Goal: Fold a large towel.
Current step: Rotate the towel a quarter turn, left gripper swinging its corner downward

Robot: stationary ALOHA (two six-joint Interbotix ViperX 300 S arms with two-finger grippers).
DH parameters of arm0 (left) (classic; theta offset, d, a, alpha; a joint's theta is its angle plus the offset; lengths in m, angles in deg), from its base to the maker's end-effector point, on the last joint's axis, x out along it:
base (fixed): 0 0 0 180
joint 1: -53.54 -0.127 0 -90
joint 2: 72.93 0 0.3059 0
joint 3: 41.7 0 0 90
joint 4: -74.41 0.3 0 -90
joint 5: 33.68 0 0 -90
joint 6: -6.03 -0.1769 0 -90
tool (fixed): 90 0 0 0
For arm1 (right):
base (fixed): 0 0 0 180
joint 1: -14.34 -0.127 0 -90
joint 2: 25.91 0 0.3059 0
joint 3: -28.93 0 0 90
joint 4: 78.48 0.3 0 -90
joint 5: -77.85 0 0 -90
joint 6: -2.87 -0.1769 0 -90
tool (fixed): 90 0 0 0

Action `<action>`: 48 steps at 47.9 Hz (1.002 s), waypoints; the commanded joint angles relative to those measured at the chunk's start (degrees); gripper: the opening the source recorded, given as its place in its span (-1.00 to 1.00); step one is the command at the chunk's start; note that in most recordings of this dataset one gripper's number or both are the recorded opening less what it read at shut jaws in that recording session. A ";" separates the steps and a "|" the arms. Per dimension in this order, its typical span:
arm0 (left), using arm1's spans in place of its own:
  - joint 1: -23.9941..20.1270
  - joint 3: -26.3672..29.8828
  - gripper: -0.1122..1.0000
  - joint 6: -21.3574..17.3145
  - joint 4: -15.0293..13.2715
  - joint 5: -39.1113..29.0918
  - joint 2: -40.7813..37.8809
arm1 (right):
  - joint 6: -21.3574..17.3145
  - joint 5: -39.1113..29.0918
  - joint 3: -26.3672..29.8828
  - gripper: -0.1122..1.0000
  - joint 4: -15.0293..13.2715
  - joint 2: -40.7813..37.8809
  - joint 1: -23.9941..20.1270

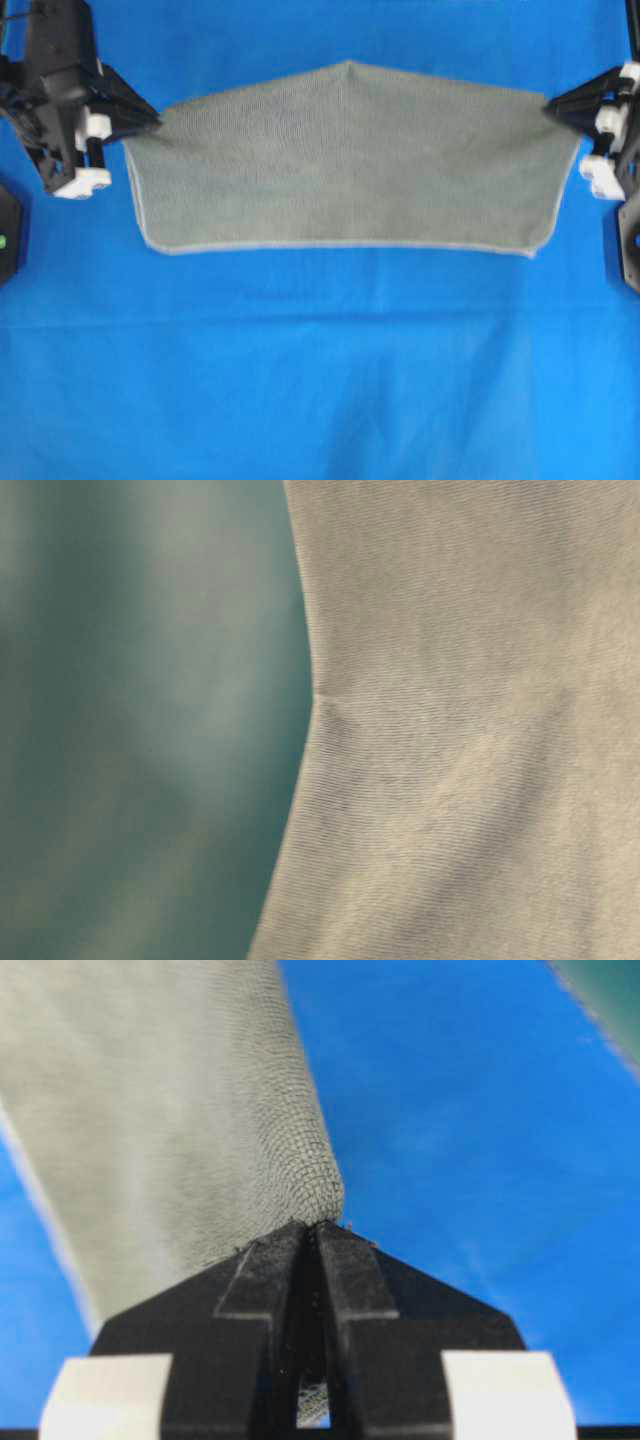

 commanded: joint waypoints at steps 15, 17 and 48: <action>20.13 3.60 -0.76 3.08 -0.18 17.05 -6.42 | -0.62 14.59 5.45 -0.73 -5.80 -10.55 20.65; 21.71 4.57 -0.76 2.99 -0.09 18.54 -8.09 | -0.35 16.87 6.50 -0.73 -5.80 -12.39 22.41; 30.76 26.63 -0.76 -2.11 0.00 24.35 -30.59 | 2.46 26.19 31.03 -0.73 -6.15 -39.11 25.66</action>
